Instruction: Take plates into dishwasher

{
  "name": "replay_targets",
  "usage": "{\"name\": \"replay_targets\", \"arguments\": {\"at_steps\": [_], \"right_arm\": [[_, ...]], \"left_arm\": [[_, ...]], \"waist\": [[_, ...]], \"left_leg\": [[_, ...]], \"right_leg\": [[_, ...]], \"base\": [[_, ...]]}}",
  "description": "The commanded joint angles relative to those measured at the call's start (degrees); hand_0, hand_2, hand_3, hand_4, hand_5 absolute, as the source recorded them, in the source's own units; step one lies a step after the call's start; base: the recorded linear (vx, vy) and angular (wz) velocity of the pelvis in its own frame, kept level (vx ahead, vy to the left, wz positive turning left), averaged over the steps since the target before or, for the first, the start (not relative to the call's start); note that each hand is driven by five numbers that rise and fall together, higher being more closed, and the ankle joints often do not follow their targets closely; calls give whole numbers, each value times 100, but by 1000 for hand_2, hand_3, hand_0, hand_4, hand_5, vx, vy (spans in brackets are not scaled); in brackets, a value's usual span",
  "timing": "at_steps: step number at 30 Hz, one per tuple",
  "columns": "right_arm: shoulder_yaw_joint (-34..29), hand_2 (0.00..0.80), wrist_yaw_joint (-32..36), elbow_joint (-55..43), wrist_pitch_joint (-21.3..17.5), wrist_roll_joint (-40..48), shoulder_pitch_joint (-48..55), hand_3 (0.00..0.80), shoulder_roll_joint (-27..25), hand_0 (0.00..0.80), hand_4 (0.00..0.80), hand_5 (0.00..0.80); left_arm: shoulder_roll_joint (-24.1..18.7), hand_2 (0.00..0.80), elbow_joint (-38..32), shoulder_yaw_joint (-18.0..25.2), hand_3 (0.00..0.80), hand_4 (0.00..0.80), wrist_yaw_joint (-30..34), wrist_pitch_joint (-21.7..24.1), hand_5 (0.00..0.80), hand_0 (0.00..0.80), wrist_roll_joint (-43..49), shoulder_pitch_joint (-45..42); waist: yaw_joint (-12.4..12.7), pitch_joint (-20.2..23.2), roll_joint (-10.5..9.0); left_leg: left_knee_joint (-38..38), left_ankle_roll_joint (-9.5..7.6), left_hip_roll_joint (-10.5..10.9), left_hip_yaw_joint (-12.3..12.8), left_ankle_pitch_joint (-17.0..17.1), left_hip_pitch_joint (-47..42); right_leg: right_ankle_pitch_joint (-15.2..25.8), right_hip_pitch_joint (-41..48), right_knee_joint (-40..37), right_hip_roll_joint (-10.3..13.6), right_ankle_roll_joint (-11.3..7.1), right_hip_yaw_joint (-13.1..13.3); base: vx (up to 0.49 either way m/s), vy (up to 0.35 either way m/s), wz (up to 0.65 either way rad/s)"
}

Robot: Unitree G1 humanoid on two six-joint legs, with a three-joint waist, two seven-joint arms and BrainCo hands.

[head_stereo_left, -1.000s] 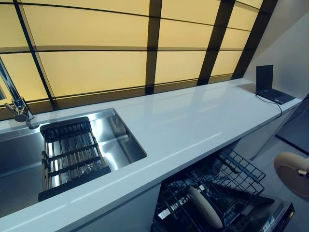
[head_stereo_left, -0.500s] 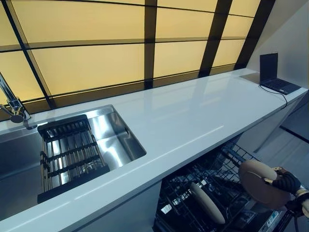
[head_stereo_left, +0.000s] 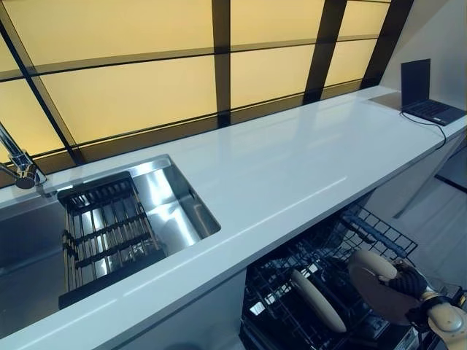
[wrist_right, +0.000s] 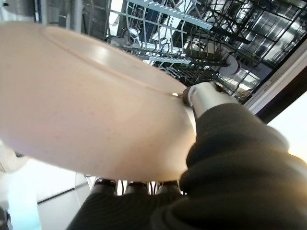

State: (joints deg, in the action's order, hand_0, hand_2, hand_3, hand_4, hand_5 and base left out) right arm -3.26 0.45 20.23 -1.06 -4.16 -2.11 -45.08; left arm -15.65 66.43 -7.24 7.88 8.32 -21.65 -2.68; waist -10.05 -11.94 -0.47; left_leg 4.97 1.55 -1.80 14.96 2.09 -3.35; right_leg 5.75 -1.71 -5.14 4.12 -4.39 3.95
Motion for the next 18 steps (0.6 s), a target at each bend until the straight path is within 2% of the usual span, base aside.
{"name": "replay_targets", "arguments": {"at_steps": [1,11,18], "right_arm": [[200,800,-495,341,-256,-221,-643,800,152,800,800,800],[817,800,-1361,976,-442,-495,-757,800,706,800,800,800],[1192,800,-1364,1276,-405,-446,-999,800,872,800,800,800]], "left_arm": [[-99,0,-8,-12,0,0,-142,379,0,0,-248,203],[-88,0,-111,-187,0,0,-137,428,0,0,-286,276],[-36,0,-126,-298,0,0,-141,401,0,0,-361,342]], "waist": [[224,-48,-116],[400,-77,77],[487,-60,146]], "left_leg": [[3,-221,157,-484,-435,-55],[3,-177,185,-695,-385,23],[3,-158,209,-775,-356,64]], "right_leg": [[190,-194,71,192,-405,-246],[140,-120,37,246,-361,-408],[131,-101,18,274,-334,-471]], "base": [[-41,-29,3],[-21,-12,9],[-4,1,8]]}}
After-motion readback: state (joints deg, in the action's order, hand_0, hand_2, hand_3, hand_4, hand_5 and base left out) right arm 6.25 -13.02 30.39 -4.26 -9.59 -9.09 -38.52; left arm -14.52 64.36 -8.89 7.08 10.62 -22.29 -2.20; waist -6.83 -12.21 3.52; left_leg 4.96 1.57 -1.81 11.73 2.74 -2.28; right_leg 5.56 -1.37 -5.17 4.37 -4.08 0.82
